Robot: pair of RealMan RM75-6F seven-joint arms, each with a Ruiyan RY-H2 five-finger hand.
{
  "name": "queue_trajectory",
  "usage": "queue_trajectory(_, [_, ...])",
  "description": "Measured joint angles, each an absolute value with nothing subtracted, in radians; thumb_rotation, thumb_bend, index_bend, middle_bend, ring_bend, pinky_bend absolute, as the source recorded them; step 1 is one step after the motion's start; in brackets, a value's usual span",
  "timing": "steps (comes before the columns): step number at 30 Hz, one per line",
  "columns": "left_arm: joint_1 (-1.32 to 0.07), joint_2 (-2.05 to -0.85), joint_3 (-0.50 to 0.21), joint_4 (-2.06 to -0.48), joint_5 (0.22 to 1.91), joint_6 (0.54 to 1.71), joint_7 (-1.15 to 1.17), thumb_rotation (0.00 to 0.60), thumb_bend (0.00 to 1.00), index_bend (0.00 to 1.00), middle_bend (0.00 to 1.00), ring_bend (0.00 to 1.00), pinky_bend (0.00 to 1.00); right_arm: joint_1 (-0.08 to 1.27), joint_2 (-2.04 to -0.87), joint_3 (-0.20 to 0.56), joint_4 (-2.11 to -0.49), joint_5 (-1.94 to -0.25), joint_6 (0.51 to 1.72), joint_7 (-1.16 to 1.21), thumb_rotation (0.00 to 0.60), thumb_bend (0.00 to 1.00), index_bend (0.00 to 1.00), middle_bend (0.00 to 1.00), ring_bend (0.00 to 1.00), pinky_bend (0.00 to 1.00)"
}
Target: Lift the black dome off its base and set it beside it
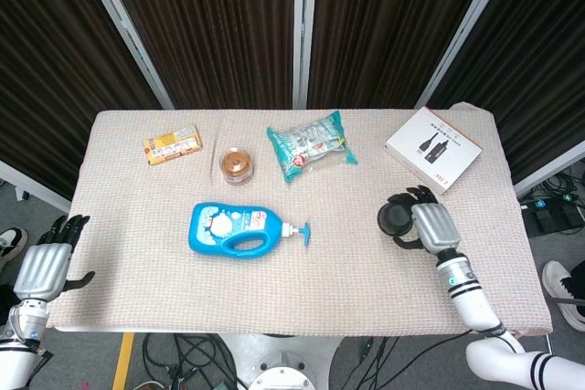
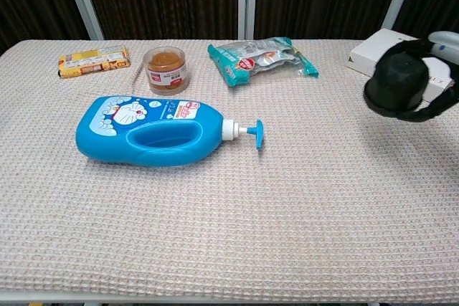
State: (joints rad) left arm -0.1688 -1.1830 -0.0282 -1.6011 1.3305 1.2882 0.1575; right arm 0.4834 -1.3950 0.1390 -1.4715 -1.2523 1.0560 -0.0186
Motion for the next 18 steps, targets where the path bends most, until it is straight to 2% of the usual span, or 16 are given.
queue_trajectory(7, [-0.168, -1.187, -0.024, -1.6, 1.338, 1.292, 0.161, 0.6, 0.18, 0.06, 0.05, 0.0, 0.22, 0.48, -1.455, 0.097, -1.376, -1.284, 1.015, 0.009, 0.6, 0.22, 0.33, 0.44, 0.11, 0.06])
queue_trajectory(18, [-0.17, -1.204, -0.031, -1.582, 1.331, 1.291, 0.151, 0.6, 0.18, 0.06, 0.05, 0.0, 0.22, 0.494, -1.541, 0.086, -1.252, -1.297, 0.97, 0.042, 0.6, 0.23, 0.29, 0.43, 0.11, 0.05])
